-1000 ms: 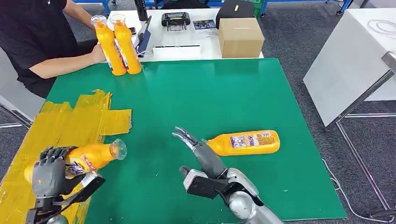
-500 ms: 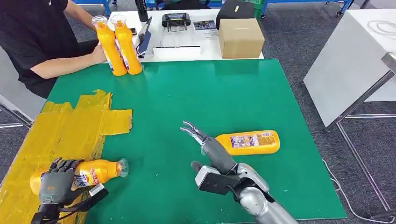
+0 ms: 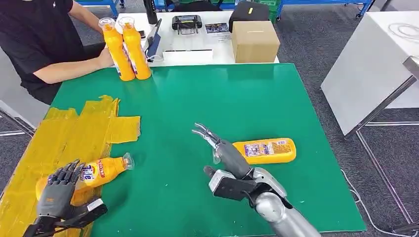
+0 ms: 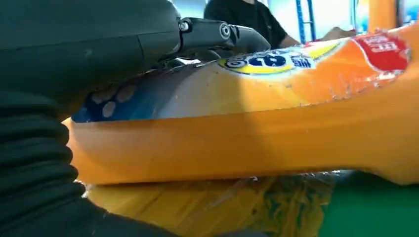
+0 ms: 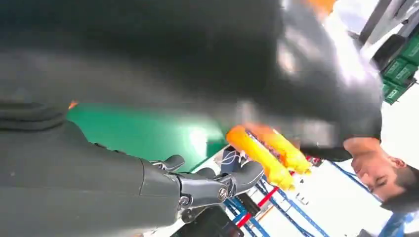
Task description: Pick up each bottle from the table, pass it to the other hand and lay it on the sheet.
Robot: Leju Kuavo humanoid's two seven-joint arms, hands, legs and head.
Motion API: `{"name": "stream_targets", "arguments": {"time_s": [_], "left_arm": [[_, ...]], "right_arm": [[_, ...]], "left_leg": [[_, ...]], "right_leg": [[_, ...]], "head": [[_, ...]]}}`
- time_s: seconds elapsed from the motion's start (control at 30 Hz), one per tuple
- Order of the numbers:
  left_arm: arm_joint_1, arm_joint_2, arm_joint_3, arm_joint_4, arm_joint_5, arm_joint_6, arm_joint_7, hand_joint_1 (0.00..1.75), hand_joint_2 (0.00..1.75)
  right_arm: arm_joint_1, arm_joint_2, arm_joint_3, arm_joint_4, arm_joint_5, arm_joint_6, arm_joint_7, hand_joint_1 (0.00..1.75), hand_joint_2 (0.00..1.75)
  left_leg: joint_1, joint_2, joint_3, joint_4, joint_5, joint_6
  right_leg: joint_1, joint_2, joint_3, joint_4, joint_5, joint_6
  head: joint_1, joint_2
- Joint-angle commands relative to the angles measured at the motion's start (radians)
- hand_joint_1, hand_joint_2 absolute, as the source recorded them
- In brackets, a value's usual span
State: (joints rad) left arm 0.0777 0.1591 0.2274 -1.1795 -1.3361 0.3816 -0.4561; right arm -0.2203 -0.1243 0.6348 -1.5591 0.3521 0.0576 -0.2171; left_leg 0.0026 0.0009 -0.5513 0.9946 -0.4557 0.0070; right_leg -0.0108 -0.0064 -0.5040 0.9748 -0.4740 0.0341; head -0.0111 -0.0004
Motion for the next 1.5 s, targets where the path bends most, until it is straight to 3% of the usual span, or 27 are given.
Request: {"name": "stream_targets", "arguments": {"time_s": [0.03,0.23,0.4,0.6,0.63,0.77,0.9,1.07,1.2,1.5], "left_arm": [[0.090,0.051,-0.032,-0.015,0.109,-0.106,-0.094,0.00,0.00],[0.110,-0.004,0.038,-0.087,0.244,-0.171,-0.209,0.00,0.00],[0.124,-0.080,0.033,-0.323,0.897,-0.335,-0.242,0.00,0.00],[0.087,-0.176,0.196,-0.415,1.214,-0.591,-0.242,0.00,0.00],[0.076,-0.196,0.235,-0.410,1.228,-0.645,-0.242,0.00,0.00],[0.076,-0.196,0.235,-0.410,1.228,-0.645,-0.242,0.00,0.00],[0.048,-0.268,0.346,-0.406,1.290,-0.788,-0.242,0.00,0.00],[0.047,-0.275,0.349,-0.413,1.276,-0.785,-0.242,0.00,0.00],[0.027,-0.279,0.334,-0.392,1.258,-0.794,-0.242,0.00,0.00],[0.023,-0.278,0.318,-0.397,1.273,-0.793,-0.242,0.00,0.00]], "right_arm": [[-0.114,-0.091,-0.026,0.093,0.006,0.039,0.025,0.00,1.75],[-0.104,-0.134,-0.066,0.075,0.015,0.051,0.035,0.00,1.75],[-0.046,-0.194,-0.108,0.066,0.168,0.028,0.118,0.00,1.75],[-0.049,-0.308,-0.110,0.099,0.165,0.121,0.162,0.00,1.75],[-0.027,-0.347,-0.127,0.080,0.148,0.129,0.162,0.00,1.75],[-0.027,-0.347,-0.127,0.080,0.148,0.129,0.162,0.00,1.75],[0.106,-0.480,-0.204,-0.051,0.146,0.135,0.202,0.00,1.75],[0.134,-0.513,-0.225,-0.069,0.147,0.138,0.206,0.00,1.75],[0.163,-0.618,-0.275,-0.101,0.136,0.208,0.236,0.00,1.75],[0.160,-0.642,-0.301,-0.072,0.152,0.249,0.275,0.00,1.75]], "left_leg": [[0.001,0.005,0.000,0.000,-0.001,0.000],[0.000,0.003,0.001,0.000,0.000,0.000],[0.000,-0.001,0.000,0.001,0.000,0.001],[0.001,-0.001,-0.005,0.001,0.000,0.001],[0.001,-0.001,-0.005,0.002,0.000,0.001],[0.000,-0.002,-0.004,0.002,-0.001,0.001],[-0.001,-0.003,-0.005,0.001,-0.001,0.001],[0.000,-0.006,-0.007,0.002,-0.001,0.001],[-0.001,-0.004,-0.008,0.002,0.000,0.001],[-0.001,-0.003,-0.006,0.001,-0.001,0.001]], "right_leg": [[0.001,0.005,-0.001,-0.001,0.002,0.000],[0.000,0.003,0.000,-0.001,0.001,0.000],[0.001,-0.001,0.000,-0.001,0.000,0.000],[0.001,0.000,-0.004,-0.001,0.001,0.000],[0.001,-0.001,-0.004,-0.002,0.001,0.000],[0.001,-0.001,-0.003,-0.002,0.000,0.000],[0.000,-0.002,-0.005,-0.002,0.000,0.000],[0.000,-0.005,-0.005,-0.002,0.000,0.000],[-0.001,-0.003,-0.008,0.000,0.000,0.000],[0.000,-0.002,-0.006,-0.002,0.001,0.000]], "head": [[0.000,0.000],[0.000,0.000],[0.000,0.000],[0.000,0.000],[0.000,0.000],[0.000,0.000],[0.000,0.000],[0.000,0.000],[0.000,0.000],[0.000,0.000]]}}
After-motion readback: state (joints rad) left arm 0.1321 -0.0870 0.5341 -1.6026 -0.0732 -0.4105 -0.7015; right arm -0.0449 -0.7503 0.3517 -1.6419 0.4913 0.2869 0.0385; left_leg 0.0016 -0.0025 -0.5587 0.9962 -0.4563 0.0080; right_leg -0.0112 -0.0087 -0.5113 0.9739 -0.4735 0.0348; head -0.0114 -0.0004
